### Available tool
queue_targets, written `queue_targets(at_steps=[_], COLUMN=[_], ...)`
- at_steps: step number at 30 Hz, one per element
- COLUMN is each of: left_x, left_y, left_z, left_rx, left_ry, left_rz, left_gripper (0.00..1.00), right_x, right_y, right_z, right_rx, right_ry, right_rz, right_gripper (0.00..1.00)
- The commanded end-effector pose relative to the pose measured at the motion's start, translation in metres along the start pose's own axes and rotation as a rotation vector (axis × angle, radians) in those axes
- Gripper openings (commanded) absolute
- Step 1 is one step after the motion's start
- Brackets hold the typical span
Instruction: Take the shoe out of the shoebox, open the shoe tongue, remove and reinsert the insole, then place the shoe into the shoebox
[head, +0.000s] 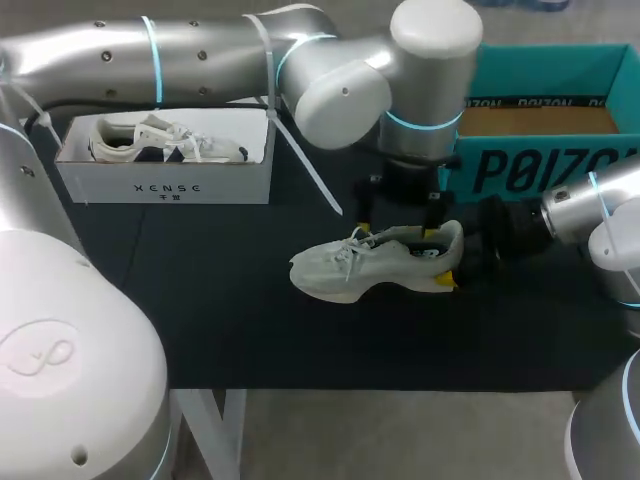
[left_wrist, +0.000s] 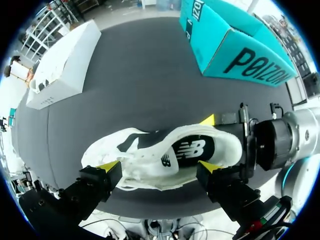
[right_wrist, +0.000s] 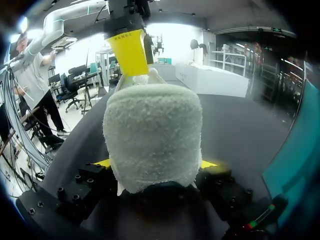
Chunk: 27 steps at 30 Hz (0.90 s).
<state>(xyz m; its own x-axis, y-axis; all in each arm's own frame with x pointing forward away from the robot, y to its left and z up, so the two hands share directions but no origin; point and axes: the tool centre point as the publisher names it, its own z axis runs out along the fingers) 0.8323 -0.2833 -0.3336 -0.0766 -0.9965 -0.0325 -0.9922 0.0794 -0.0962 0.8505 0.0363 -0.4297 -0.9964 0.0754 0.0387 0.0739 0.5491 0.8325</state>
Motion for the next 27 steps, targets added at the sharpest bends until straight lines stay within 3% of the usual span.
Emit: queue_targets(at_steps=[1,6,13,27], left_x=[0.011,0.004,-0.003,0.002], left_y=[-0.007,-0.013,-0.018,-0.016], left_z=[0.013,0.020,0.028,0.051], left_rx=[0.011,0.005,-0.027,-0.057], left_ry=[-0.055,-0.076,-0.199,-0.223], left_rz=[-0.003,-0.022,0.043,0.069], left_gripper=[1.00,1.00,1.00,1.00], right_x=[0.001,0.001,0.001,0.001], right_y=[-0.004,-0.004,-0.004,-0.004], right_z=[0.003,0.003,0.003,0.003], right_rx=[0.004,0.004,0.004,0.004], right_ry=[-0.001,-0.001,-0.001,-0.001], right_rz=[0.001,0.001,0.001,0.001], right_gripper=[0.00,0.00,0.00,0.00])
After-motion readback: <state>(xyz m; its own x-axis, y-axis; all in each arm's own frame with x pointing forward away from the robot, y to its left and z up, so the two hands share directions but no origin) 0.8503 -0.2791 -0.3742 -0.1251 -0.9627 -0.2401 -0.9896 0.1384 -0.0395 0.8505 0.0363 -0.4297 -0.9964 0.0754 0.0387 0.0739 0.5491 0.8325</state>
